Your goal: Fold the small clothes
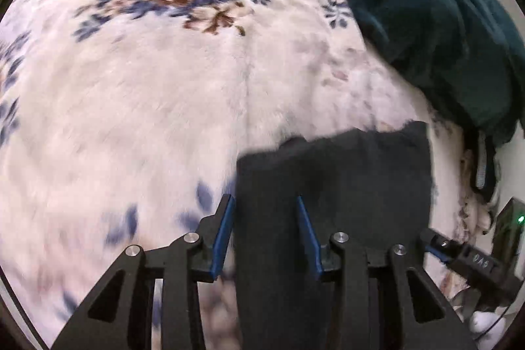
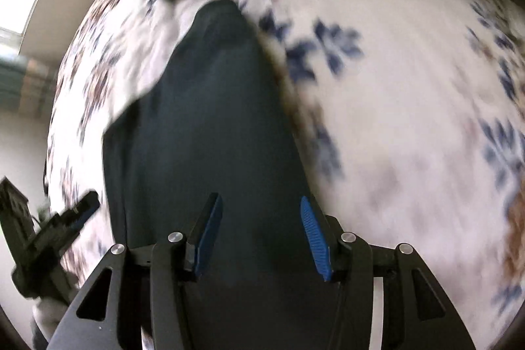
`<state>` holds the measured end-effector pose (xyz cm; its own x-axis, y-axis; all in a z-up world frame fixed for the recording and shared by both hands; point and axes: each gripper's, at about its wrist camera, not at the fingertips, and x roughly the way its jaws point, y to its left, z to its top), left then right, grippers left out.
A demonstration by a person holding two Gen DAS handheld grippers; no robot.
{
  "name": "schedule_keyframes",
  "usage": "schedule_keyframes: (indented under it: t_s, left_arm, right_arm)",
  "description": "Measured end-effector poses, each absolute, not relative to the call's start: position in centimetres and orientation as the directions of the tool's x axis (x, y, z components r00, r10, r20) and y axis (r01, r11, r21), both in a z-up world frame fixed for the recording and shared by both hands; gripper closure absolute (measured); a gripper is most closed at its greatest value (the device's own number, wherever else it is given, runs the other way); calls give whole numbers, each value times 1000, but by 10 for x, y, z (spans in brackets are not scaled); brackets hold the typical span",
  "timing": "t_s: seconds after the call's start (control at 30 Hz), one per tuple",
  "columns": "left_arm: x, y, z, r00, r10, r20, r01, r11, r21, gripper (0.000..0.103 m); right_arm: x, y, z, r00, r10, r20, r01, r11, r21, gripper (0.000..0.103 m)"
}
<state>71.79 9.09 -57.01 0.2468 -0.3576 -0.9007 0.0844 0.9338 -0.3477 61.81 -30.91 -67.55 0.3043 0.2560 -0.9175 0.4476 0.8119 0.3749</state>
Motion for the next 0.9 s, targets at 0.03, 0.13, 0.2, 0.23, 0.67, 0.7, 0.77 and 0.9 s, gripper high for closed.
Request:
schedule_keyframes:
  t_s: [0.03, 0.13, 0.2, 0.23, 0.67, 0.7, 0.77, 0.9]
  left_arm:
    - [721, 88, -571, 259, -350, -900, 111, 937, -332, 83]
    - [729, 81, -569, 295, -299, -908, 204, 948, -246, 99]
    - [739, 80, -576, 293, -287, -912, 224, 948, -227, 99]
    - [745, 83, -582, 284, -268, -920, 214, 954, -212, 99]
    - [594, 129, -520, 293, -439, -849, 116, 898, -424, 66]
    - [579, 125, -524, 273, -443, -854, 103, 896, -432, 61]
    - [542, 117, -537, 215, -416, -884, 111, 909, -401, 61]
    - [512, 124, -578, 166, -211, -963, 100, 975, -196, 59]
  right_arm:
    - [634, -313, -681, 314, 236, -920, 469, 804, 367, 50]
    - [657, -312, -693, 303, 206, -931, 492, 803, 338, 50]
    - [662, -312, -697, 299, 199, -933, 488, 809, 329, 50]
    - [663, -310, -699, 292, 191, -937, 483, 816, 317, 50]
    - [607, -307, -678, 262, 245, -934, 431, 836, 340, 50]
    - [597, -306, -675, 260, 249, -933, 429, 836, 342, 50]
    - [569, -297, -673, 246, 268, -932, 421, 836, 352, 50]
    - [521, -278, -677, 201, 267, -943, 400, 856, 327, 50]
